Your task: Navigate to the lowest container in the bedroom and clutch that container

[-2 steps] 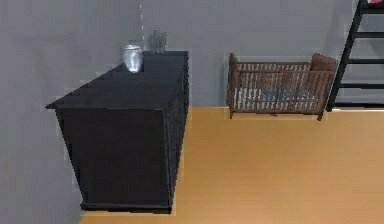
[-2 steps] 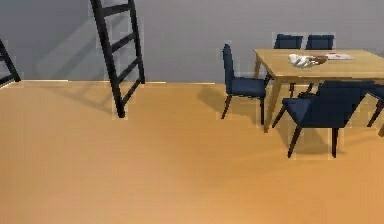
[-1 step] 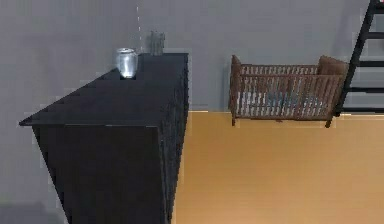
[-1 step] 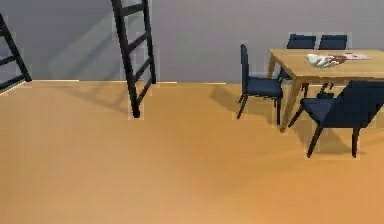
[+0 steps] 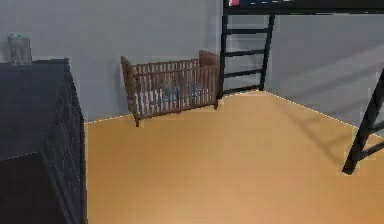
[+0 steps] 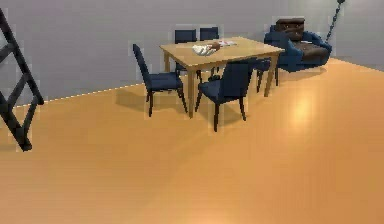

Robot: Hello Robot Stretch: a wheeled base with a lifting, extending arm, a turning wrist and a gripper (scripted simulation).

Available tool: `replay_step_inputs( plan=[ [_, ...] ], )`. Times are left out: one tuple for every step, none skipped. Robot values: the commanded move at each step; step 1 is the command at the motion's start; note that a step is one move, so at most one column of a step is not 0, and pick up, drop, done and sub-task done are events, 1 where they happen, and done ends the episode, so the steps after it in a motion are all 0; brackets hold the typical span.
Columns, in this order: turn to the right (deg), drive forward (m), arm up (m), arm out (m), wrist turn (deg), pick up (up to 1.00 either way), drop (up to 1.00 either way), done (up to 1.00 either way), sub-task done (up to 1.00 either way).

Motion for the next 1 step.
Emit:
replay_step_inputs(
  plan=[
    [0.0, 0.75, 0.00, 0.00, 0.0, 0.00, 0.00, 0.00, 0.00]
  ],
)
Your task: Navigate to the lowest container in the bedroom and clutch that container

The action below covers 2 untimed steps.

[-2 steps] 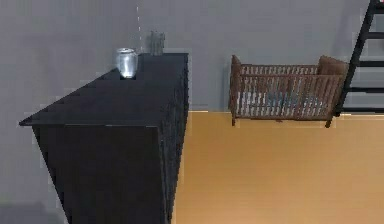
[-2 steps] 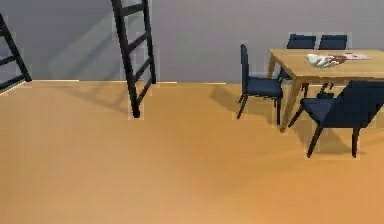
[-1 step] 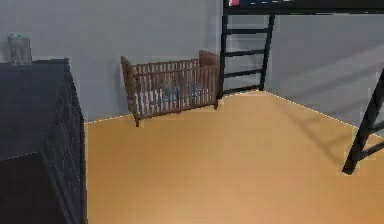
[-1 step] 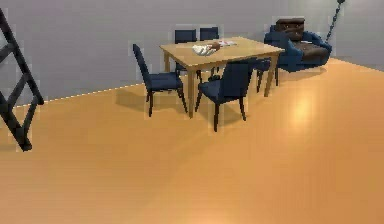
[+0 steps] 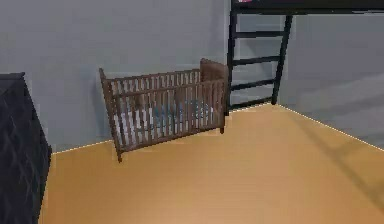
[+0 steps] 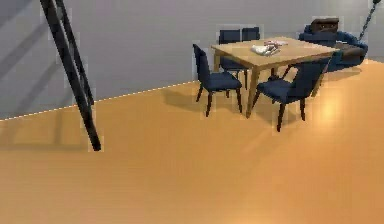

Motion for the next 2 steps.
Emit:
replay_step_inputs(
  plan=[
    [-24.0, 0.00, 0.00, 0.00, 0.0, 0.00, 0.00, 0.00, 0.00],
    [0.0, 0.45, 0.00, 0.00, 0.0, 0.00, 0.00, 0.00, 0.00]
  ],
)
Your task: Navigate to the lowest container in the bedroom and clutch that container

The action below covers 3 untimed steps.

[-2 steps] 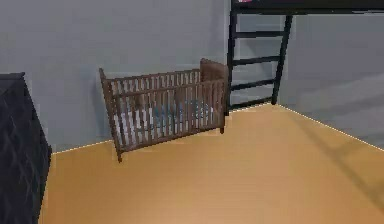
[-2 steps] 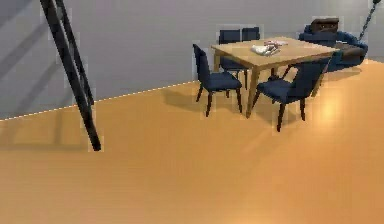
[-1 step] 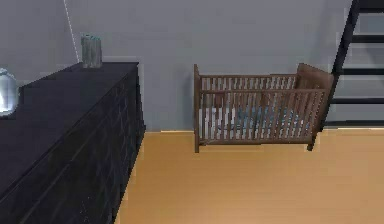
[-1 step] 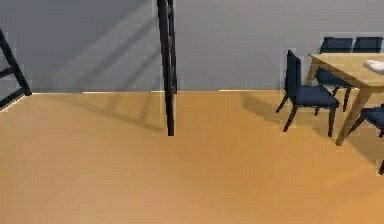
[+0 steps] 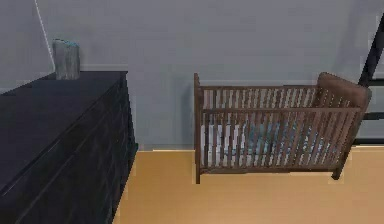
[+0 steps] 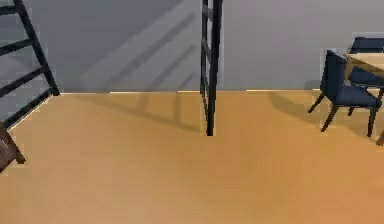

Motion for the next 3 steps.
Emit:
replay_step_inputs(
  plan=[
    [-45.0, 0.00, 0.00, 0.00, 0.0, 0.00, 0.00, 0.00, 0.00],
    [-45.0, 0.00, 0.00, 0.00, 0.0, 0.00, 0.00, 0.00, 0.00],
    [-45.0, 0.00, 0.00, 0.00, 0.0, 0.00, 0.00, 0.00, 0.00]
  ],
)
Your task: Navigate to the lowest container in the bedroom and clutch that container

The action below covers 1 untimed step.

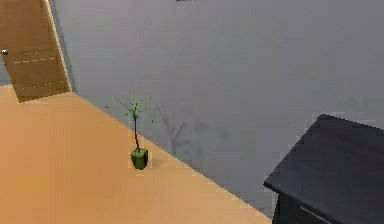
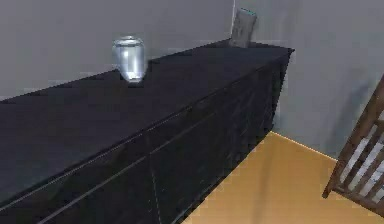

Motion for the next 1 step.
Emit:
replay_step_inputs(
  plan=[
    [-45.0, 0.00, 0.00, 0.00, 0.0, 0.00, 0.00, 0.00, 0.00]
  ],
)
